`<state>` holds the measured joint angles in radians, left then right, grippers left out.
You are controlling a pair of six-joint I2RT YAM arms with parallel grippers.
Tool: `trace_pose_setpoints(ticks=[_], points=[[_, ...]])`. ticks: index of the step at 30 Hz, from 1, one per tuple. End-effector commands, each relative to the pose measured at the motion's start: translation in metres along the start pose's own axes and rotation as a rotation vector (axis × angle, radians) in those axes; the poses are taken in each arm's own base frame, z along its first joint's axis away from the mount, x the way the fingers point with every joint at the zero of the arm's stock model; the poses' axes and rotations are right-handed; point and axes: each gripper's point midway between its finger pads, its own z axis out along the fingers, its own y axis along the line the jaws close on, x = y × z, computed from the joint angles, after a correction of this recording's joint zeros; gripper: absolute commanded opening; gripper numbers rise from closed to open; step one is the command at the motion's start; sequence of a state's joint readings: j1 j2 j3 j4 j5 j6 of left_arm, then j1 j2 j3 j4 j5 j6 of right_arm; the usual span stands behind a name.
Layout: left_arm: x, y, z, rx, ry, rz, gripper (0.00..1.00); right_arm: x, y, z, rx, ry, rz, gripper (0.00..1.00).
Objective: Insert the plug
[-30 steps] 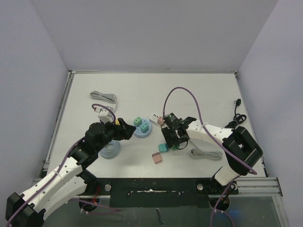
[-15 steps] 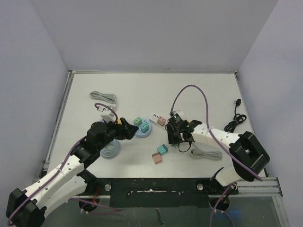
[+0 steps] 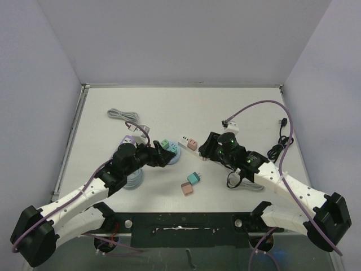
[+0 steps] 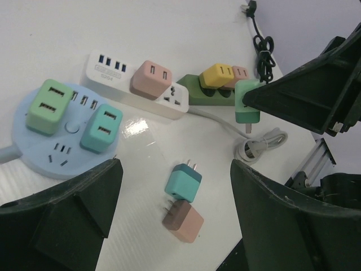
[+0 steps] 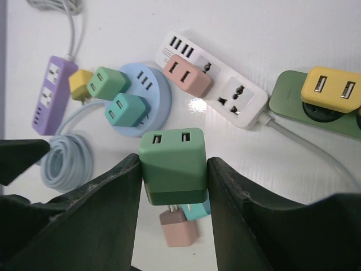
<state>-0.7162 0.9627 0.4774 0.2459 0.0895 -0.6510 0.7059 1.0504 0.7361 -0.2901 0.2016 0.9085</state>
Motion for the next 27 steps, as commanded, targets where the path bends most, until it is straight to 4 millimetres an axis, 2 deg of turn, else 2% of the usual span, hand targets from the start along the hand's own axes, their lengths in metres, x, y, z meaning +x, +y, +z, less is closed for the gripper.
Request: trace_pose_setpoints(ticks=[1, 6, 11, 21, 27], points=[[-0.036, -0.054, 0.009, 0.182, -0.18, 0.023, 0.75, -0.03, 0.032, -0.012, -0.153, -0.124, 0.217, 0.3], [-0.04, -0.077, 0.026, 0.228, -0.243, 0.015, 0.75, -0.04, 0.048, -0.023, -0.254, -0.152, 0.361, 0.32], [-0.041, -0.083, 0.042, 0.228, -0.273, 0.005, 0.73, -0.044, 0.063, -0.031, -0.319, -0.142, 0.404, 0.33], [-0.049, -0.109, 0.048, 0.345, -0.339, 0.02, 0.67, -0.038, 0.078, -0.032, -0.375, -0.085, 0.41, 0.36], [-0.041, -0.112, 0.054, 0.367, -0.316, 0.033, 0.56, -0.038, 0.083, -0.034, -0.388, -0.074, 0.4, 0.39]])
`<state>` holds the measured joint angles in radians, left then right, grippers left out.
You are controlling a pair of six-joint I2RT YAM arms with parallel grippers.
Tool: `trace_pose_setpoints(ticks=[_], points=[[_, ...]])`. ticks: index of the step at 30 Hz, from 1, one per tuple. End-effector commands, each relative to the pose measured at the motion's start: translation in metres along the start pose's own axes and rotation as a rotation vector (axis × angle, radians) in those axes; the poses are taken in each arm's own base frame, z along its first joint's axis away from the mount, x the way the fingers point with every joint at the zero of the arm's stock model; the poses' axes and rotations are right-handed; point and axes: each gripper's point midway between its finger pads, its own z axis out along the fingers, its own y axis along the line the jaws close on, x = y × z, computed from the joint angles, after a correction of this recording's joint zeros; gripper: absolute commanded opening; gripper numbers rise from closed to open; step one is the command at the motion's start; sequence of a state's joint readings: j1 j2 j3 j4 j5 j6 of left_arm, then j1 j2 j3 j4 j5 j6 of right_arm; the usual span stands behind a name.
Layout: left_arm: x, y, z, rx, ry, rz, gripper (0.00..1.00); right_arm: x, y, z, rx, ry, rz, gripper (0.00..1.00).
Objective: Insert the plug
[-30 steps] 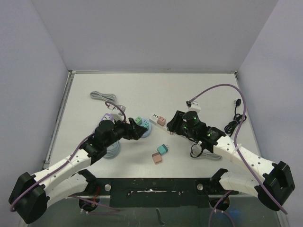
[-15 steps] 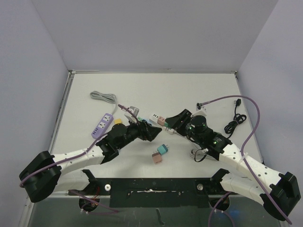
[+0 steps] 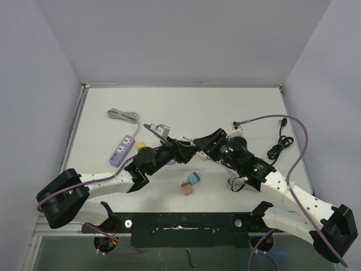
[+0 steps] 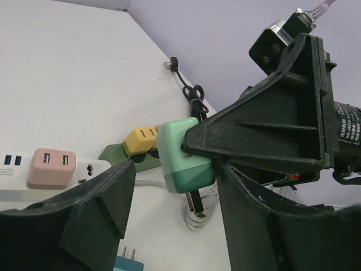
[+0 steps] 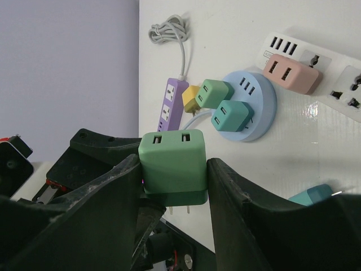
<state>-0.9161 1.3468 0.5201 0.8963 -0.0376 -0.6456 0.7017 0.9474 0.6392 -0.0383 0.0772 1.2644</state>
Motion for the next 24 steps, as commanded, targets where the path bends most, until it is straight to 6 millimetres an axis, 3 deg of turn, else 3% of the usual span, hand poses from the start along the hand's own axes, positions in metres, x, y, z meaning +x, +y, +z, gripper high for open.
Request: trace_pose_setpoints(ticks=[1, 9, 12, 15, 20, 24], points=[[-0.035, -0.036, 0.01, 0.128, -0.117, 0.005, 0.54, -0.007, 0.035, -0.004, -0.11, -0.009, 0.007, 0.39], [-0.031, -0.046, 0.012, 0.198, -0.111, 0.014, 0.52, -0.006, 0.037, -0.005, -0.105, 0.004, -0.007, 0.42], [-0.028, -0.048, 0.01, 0.217, -0.104, 0.025, 0.38, -0.004, 0.04, -0.006, -0.113, 0.018, -0.03, 0.46], [-0.029, -0.05, 0.008, 0.224, -0.1, 0.03, 0.27, -0.003, 0.044, -0.009, -0.121, 0.042, -0.093, 0.6], [-0.029, -0.053, 0.004, 0.244, -0.05, 0.008, 0.22, -0.007, 0.051, -0.02, -0.157, 0.071, -0.263, 0.91], [-0.035, -0.059, -0.009, 0.308, 0.002, -0.051, 0.22, -0.022, 0.054, -0.033, -0.216, 0.084, -0.494, 1.0]])
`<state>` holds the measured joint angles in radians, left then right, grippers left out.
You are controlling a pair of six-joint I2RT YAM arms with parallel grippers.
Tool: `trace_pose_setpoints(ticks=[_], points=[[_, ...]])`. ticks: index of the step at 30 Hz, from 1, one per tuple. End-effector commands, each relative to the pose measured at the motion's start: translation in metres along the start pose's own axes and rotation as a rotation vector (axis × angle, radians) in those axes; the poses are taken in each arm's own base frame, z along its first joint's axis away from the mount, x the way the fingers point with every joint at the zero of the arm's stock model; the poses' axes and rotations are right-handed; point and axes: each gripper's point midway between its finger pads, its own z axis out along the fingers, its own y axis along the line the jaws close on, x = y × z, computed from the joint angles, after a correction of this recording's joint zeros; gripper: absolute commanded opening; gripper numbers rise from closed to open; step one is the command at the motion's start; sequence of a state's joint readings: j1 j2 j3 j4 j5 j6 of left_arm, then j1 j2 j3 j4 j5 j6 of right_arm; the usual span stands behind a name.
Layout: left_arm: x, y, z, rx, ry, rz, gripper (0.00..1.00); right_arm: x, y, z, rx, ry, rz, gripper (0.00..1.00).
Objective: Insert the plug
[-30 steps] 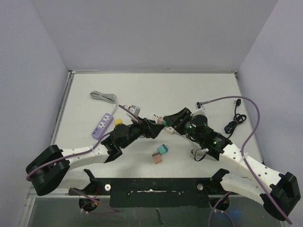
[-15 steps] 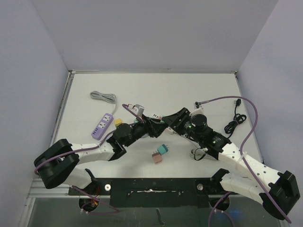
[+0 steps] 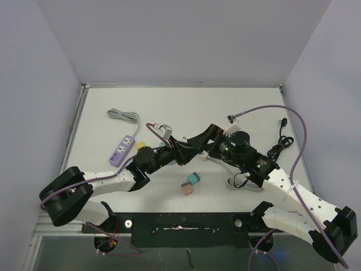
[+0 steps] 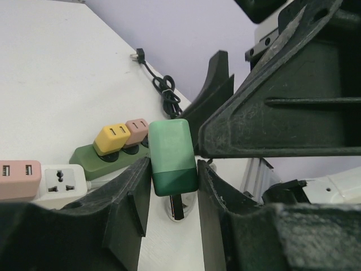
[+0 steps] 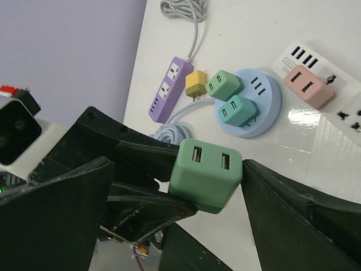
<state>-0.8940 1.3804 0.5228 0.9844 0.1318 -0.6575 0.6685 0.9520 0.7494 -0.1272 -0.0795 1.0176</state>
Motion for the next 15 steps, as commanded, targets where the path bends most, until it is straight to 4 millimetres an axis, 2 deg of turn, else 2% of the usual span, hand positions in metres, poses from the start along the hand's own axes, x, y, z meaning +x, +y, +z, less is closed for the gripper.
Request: trace_pose_setpoints(ticks=[1, 4, 7, 11, 15], points=[[-0.04, -0.041, -0.009, 0.178, -0.029, -0.054, 0.21, -0.031, 0.028, -0.026, -0.146, -0.009, -0.331, 1.0], [-0.045, -0.051, -0.024, 0.246, 0.006, -0.077, 0.2, -0.029, 0.038, -0.041, -0.275, 0.067, -0.52, 0.99], [-0.05, -0.06, -0.042, 0.309, 0.039, -0.076, 0.19, -0.021, 0.05, -0.056, -0.425, 0.148, -0.631, 0.96], [-0.056, -0.074, -0.059, 0.383, 0.079, -0.042, 0.19, -0.013, 0.067, -0.067, -0.584, 0.215, -0.717, 0.89], [-0.059, -0.088, -0.068, 0.447, 0.108, -0.019, 0.19, -0.006, 0.08, -0.071, -0.702, 0.283, -0.733, 0.8]])
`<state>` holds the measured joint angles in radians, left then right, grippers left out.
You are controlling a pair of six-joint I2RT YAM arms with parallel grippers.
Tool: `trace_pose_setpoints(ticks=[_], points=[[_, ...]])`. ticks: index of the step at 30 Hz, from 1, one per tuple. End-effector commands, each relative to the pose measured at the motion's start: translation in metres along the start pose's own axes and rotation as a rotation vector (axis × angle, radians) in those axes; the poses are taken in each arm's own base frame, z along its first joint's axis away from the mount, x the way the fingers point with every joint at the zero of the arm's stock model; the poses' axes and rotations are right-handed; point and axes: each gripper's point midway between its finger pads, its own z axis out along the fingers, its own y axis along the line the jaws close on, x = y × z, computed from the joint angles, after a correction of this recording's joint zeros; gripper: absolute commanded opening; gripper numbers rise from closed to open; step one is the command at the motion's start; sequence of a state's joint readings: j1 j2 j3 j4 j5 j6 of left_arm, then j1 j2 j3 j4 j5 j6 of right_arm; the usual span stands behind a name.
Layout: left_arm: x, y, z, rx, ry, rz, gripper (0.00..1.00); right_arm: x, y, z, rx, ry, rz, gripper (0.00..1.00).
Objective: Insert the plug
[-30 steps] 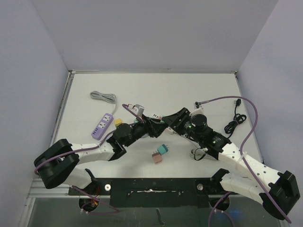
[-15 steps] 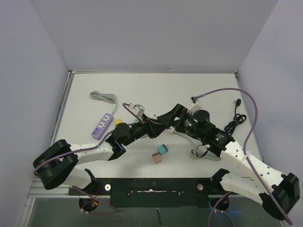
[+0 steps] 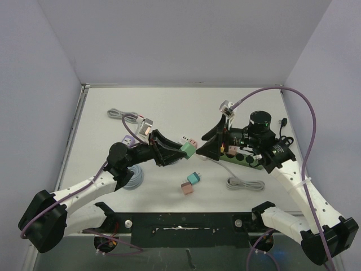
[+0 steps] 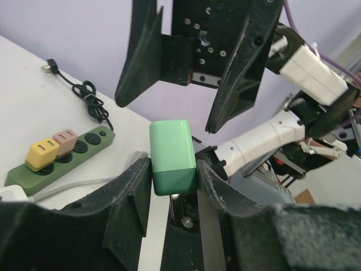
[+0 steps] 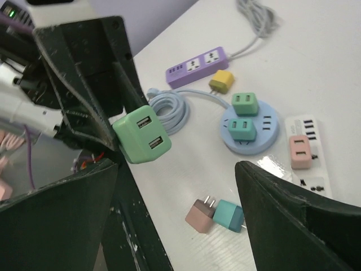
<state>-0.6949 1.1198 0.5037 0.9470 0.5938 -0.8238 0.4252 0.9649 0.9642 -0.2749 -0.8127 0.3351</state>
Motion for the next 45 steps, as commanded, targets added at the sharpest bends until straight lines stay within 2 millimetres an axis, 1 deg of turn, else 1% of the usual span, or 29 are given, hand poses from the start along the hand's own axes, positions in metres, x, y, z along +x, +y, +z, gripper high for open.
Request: trace_pose_setpoints(ticks=[1, 3, 6, 14, 17, 22, 24, 25, 26, 27, 28, 29, 31, 32, 33, 34, 36, 37, 38, 39, 40, 42, 43, 45], points=[[-0.002, -0.036, -0.005, 0.144, 0.07, 0.028, 0.19, -0.009, 0.036, -0.001, -0.252, 0.035, -0.116, 0.78], [-0.004, -0.039, -0.004, 0.157, 0.074, 0.027, 0.19, -0.009, 0.039, 0.002, -0.3, 0.045, -0.097, 0.75], [-0.005, -0.039, -0.003, 0.157, 0.074, 0.024, 0.19, -0.008, 0.046, 0.007, -0.358, 0.057, -0.07, 0.7], [-0.008, -0.032, 0.002, 0.139, 0.063, 0.013, 0.19, 0.005, 0.048, 0.022, -0.403, 0.111, -0.043, 0.62], [-0.006, -0.029, 0.003, 0.131, 0.066, 0.005, 0.19, 0.007, 0.049, 0.025, -0.419, 0.119, -0.05, 0.54], [-0.002, -0.024, 0.003, 0.115, 0.076, -0.009, 0.19, 0.01, 0.043, 0.03, -0.419, 0.133, -0.08, 0.41], [0.0, -0.021, 0.003, 0.105, 0.078, -0.012, 0.2, 0.012, 0.041, 0.031, -0.425, 0.132, -0.11, 0.33], [0.001, -0.019, 0.003, 0.098, 0.082, -0.014, 0.21, 0.011, 0.039, 0.031, -0.427, 0.128, -0.136, 0.29], [0.003, -0.017, 0.003, 0.086, 0.086, -0.016, 0.24, 0.011, 0.037, 0.031, -0.426, 0.125, -0.161, 0.24], [0.003, -0.013, 0.003, 0.069, 0.087, -0.015, 0.3, 0.01, 0.035, 0.031, -0.422, 0.123, -0.188, 0.19], [0.004, -0.009, 0.002, 0.047, 0.088, -0.015, 0.4, 0.009, 0.031, 0.03, -0.414, 0.121, -0.226, 0.15], [0.005, -0.004, 0.001, 0.014, 0.086, -0.015, 0.48, 0.01, 0.026, 0.029, -0.387, 0.132, -0.239, 0.12], [0.005, 0.011, -0.004, -0.073, 0.079, -0.009, 0.62, 0.008, 0.005, 0.026, -0.303, 0.149, -0.278, 0.1], [0.006, 0.021, -0.007, -0.132, 0.076, -0.007, 0.66, 0.007, -0.011, 0.02, -0.245, 0.165, -0.291, 0.09], [0.006, 0.03, -0.012, -0.189, 0.067, 0.001, 0.68, 0.007, -0.024, 0.017, -0.195, 0.187, -0.306, 0.08], [0.007, 0.041, -0.019, -0.255, 0.064, 0.0, 0.69, 0.006, -0.042, 0.015, -0.113, 0.208, -0.319, 0.06], [0.005, 0.062, -0.033, -0.39, 0.038, 0.009, 0.7, 0.012, -0.073, 0.008, 0.013, 0.292, -0.339, 0.03], [0.004, 0.071, -0.042, -0.45, 0.033, 0.011, 0.7, 0.014, -0.088, 0.002, 0.072, 0.339, -0.349, 0.02], [0.001, 0.076, -0.049, -0.494, 0.024, 0.023, 0.7, 0.015, -0.104, -0.005, 0.137, 0.38, -0.353, 0.02], [0.002, 0.083, -0.058, -0.548, 0.031, 0.027, 0.7, 0.019, -0.122, -0.016, 0.211, 0.427, -0.348, 0.02], [0.003, 0.085, -0.064, -0.581, 0.042, 0.027, 0.71, 0.024, -0.135, -0.026, 0.256, 0.464, -0.343, 0.02], [-0.005, 0.088, -0.075, -0.665, 0.033, 0.024, 0.71, 0.031, -0.16, -0.049, 0.363, 0.52, -0.336, 0.01], [-0.007, 0.086, -0.08, -0.694, 0.041, 0.014, 0.71, 0.034, -0.168, -0.06, 0.4, 0.539, -0.336, 0.01], [-0.013, 0.074, -0.086, -0.708, 0.051, 0.019, 0.71, 0.039, -0.176, -0.085, 0.449, 0.573, -0.354, 0.0]])
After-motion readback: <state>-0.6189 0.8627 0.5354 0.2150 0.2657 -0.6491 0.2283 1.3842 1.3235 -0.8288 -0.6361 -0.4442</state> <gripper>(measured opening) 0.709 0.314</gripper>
